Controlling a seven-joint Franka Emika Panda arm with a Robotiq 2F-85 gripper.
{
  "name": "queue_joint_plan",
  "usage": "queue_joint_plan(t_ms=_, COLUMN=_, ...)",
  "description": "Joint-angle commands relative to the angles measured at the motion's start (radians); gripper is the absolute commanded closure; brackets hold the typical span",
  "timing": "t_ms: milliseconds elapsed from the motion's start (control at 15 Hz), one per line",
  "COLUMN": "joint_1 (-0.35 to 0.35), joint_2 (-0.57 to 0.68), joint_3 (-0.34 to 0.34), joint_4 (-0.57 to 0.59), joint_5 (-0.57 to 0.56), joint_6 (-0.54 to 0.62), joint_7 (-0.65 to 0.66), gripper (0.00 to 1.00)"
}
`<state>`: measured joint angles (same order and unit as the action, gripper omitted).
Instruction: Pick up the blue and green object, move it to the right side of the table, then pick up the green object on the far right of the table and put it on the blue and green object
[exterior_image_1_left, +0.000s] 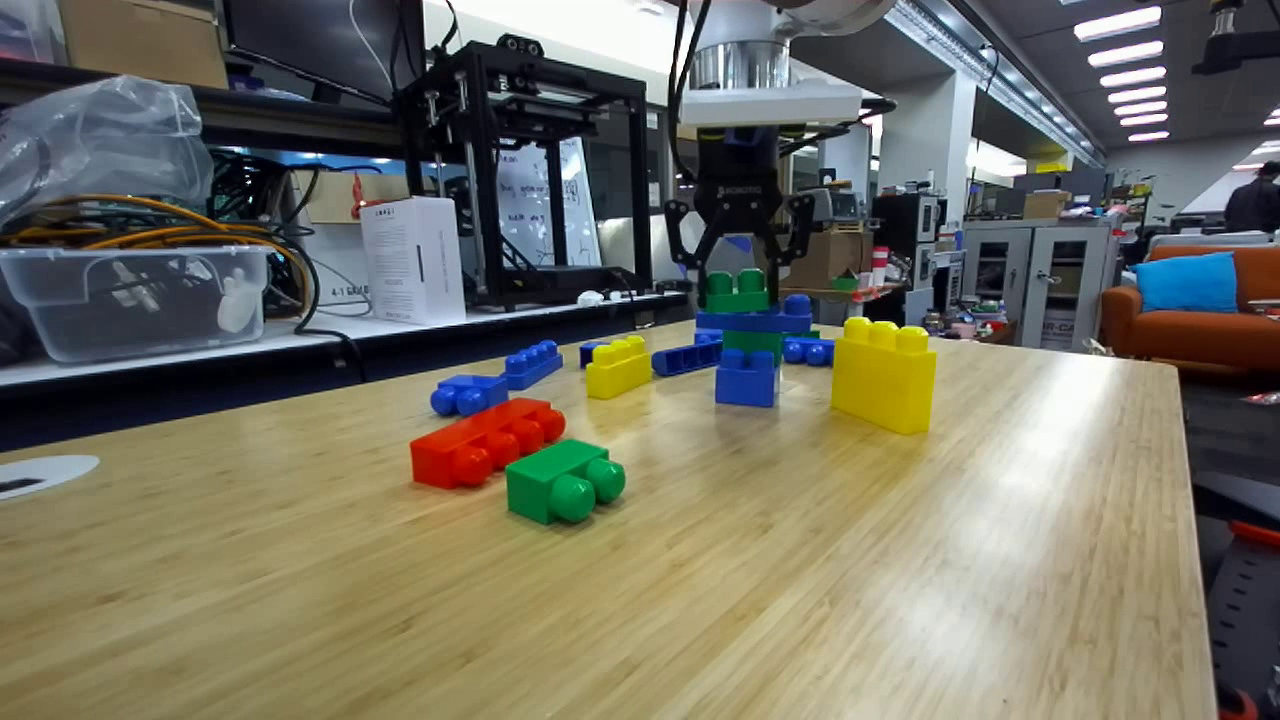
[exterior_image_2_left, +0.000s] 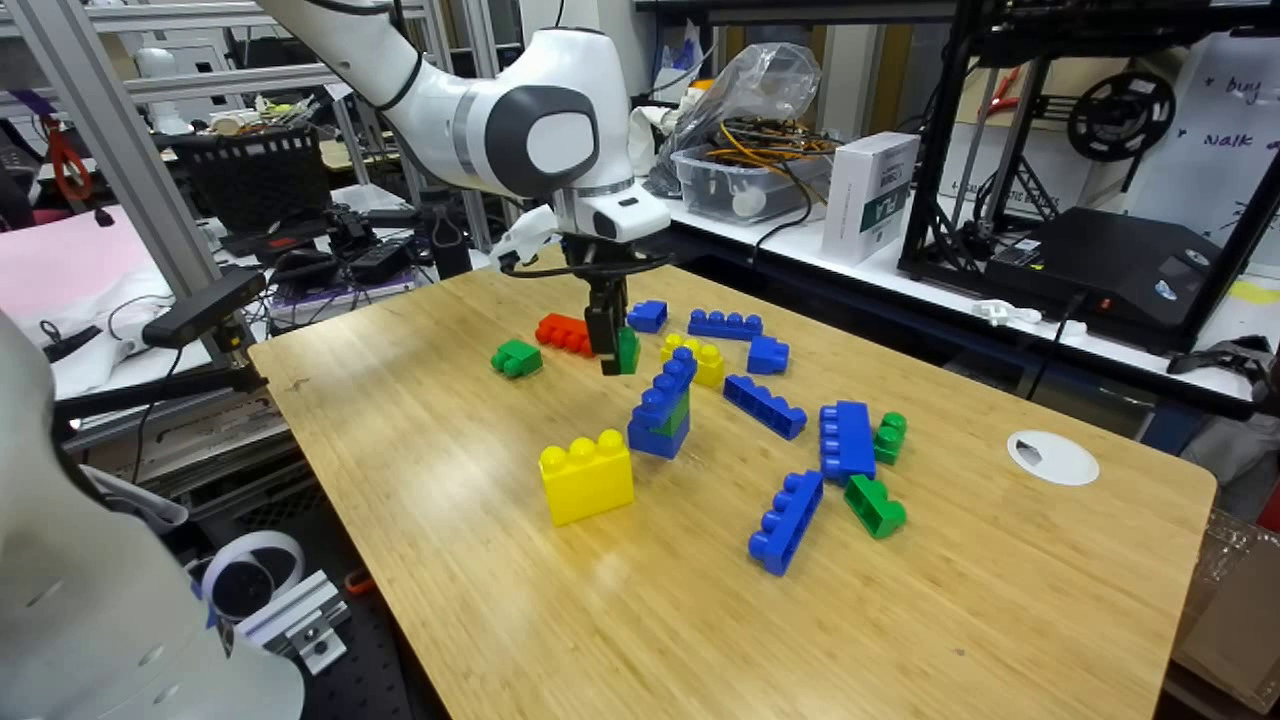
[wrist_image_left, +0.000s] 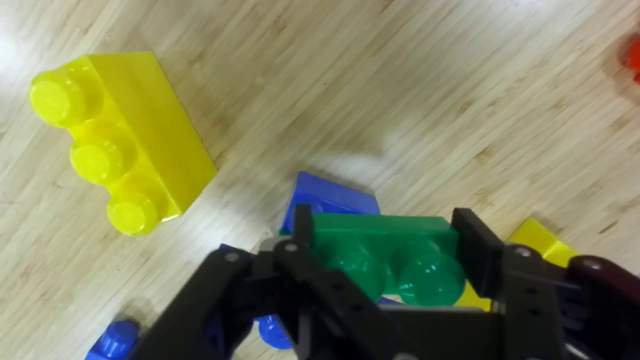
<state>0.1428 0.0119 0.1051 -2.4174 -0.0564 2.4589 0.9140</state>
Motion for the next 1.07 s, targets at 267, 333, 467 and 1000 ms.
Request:
queue_joint_plan(t_ms=267, joint_1=-0.019, joint_2=0.044, joint_3=-0.018, joint_4=-0.028, joint_5=0.000, joint_6=0.088, joint_7=0.035, gripper=0.56)
queue_joint_plan(t_ms=333, joint_1=-0.019, joint_2=0.051, joint_3=-0.022, joint_4=-0.028, joint_5=0.000, joint_6=0.097, joint_7=0.038, gripper=0.56)
queue_joint_plan(t_ms=467, joint_1=-0.015, joint_2=0.067, joint_3=-0.028, joint_4=-0.028, joint_5=0.001, joint_6=0.116, joint_7=0.048, gripper=0.56)
queue_joint_plan(t_ms=1000, joint_1=-0.008, joint_2=0.080, joint_3=-0.042, joint_4=-0.036, joint_5=-0.014, joint_6=0.170, joint_7=0.129, gripper=0.56)
